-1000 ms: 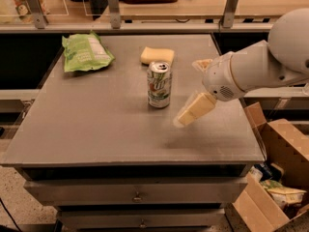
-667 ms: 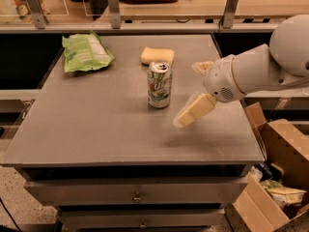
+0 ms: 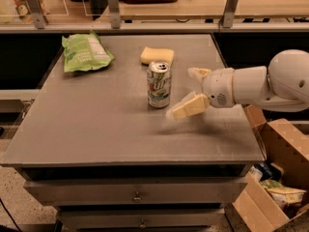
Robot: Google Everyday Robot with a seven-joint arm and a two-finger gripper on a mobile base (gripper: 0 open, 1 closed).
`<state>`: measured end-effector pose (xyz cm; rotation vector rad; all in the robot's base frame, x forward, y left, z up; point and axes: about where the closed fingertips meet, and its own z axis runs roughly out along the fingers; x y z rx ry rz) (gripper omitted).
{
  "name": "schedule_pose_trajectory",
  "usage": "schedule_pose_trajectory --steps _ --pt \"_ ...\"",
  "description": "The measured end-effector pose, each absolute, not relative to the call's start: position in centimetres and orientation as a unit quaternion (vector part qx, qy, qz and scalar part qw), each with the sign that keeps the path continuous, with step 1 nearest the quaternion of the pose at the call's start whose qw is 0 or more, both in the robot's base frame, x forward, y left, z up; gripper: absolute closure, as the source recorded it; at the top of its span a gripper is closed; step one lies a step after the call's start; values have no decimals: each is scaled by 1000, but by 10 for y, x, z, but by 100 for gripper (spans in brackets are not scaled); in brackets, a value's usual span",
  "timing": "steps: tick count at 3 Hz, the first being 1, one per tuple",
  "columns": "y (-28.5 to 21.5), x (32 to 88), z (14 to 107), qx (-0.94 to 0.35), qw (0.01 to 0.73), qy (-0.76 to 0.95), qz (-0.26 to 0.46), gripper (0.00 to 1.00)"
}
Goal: Knock 7up can over
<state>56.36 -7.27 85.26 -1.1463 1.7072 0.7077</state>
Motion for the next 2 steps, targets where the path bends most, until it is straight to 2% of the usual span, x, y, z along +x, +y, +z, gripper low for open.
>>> schedule_pose_trajectory --steps 2 --pt "-50 585 859 -419 551 632 348 0"
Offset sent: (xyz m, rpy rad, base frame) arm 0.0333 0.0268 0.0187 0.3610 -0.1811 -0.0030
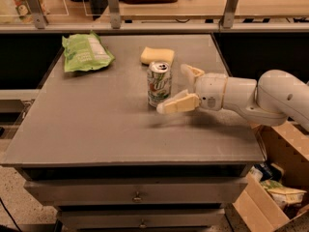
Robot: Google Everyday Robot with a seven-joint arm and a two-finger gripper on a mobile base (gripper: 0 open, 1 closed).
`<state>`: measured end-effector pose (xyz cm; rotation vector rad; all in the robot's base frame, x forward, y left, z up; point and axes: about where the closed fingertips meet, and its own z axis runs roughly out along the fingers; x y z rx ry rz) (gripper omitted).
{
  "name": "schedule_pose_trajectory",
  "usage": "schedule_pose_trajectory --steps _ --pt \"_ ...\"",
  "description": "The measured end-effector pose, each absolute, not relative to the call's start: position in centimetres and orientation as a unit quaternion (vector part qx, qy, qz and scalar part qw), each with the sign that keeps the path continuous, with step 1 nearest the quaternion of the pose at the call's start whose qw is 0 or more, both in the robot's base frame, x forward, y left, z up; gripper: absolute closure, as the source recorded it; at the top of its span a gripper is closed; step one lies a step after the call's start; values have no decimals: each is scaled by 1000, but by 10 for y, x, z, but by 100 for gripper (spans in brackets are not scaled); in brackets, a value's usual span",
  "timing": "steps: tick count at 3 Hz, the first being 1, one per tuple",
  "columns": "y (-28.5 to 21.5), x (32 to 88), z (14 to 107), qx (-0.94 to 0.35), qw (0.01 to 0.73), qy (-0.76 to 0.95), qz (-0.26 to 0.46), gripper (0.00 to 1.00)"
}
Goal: Knock 7up can over
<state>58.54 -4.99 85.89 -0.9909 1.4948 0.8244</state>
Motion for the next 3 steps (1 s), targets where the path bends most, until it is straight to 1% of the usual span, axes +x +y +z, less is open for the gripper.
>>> schedule_pose_trajectory --steps 1,3 --pt "-44 590 870 -420 579 607 347 0" --pt "-25 585 863 -432 568 604 354 0"
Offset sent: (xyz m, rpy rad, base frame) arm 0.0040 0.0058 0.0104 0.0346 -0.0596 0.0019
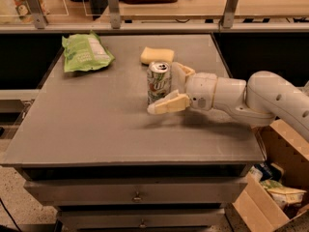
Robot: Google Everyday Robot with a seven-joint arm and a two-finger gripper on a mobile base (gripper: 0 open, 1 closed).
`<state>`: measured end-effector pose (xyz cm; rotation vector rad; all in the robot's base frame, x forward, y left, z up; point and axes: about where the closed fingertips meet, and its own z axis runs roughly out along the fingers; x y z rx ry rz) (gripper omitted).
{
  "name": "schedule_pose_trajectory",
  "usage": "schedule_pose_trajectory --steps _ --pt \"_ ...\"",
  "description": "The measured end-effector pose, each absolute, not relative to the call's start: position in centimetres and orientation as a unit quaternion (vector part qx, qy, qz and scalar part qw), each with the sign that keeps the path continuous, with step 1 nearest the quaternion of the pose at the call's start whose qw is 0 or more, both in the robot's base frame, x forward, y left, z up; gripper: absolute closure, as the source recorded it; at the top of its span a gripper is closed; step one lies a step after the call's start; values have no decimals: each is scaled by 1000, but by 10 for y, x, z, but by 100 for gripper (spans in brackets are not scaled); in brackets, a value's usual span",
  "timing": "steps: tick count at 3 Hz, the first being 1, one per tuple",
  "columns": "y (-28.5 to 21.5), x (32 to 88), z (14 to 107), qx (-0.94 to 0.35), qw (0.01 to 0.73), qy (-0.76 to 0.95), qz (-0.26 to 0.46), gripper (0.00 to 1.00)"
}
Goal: Knock 7up can over
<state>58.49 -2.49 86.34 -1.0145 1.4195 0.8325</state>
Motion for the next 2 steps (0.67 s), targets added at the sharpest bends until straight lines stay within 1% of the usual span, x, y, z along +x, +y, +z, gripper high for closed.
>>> schedule_pose_trajectory --steps 1,2 --pt "-14 583 857 -434 561 603 365 16" --pt "-2 584 855 -438 558 598 373 40"
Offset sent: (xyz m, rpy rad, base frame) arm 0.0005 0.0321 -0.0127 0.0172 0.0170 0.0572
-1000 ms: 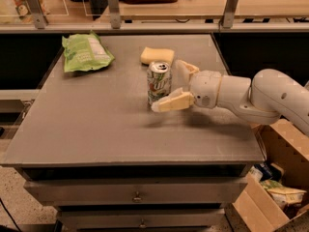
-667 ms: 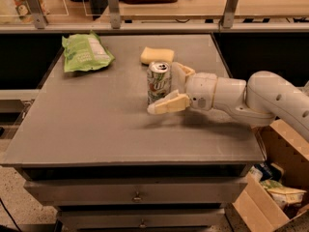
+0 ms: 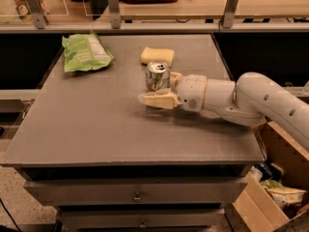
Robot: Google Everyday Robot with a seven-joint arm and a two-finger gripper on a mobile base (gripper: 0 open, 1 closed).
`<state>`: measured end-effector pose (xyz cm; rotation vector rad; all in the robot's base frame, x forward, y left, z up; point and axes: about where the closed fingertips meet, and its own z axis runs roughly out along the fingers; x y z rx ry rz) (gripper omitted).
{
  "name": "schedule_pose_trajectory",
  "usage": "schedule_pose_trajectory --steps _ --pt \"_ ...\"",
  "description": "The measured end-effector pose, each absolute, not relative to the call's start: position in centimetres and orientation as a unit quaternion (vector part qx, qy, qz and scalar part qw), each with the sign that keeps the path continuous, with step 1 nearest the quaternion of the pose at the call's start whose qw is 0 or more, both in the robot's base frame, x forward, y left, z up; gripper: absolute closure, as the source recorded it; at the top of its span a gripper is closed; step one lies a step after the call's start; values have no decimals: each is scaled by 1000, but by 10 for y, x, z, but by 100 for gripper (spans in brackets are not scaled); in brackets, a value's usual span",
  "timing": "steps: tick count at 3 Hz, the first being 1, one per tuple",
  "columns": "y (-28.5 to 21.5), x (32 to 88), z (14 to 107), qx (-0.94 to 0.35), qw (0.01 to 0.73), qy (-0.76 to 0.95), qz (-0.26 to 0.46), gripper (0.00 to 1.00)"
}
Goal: Knock 7up can over
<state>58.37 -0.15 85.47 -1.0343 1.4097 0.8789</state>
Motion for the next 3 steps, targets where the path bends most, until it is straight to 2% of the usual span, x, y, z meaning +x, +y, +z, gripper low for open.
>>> schedule_pose_trajectory --steps 2,3 --pt "4 589 859 -447 555 593 374 87" --pt "2 599 867 -471 546 593 359 96"
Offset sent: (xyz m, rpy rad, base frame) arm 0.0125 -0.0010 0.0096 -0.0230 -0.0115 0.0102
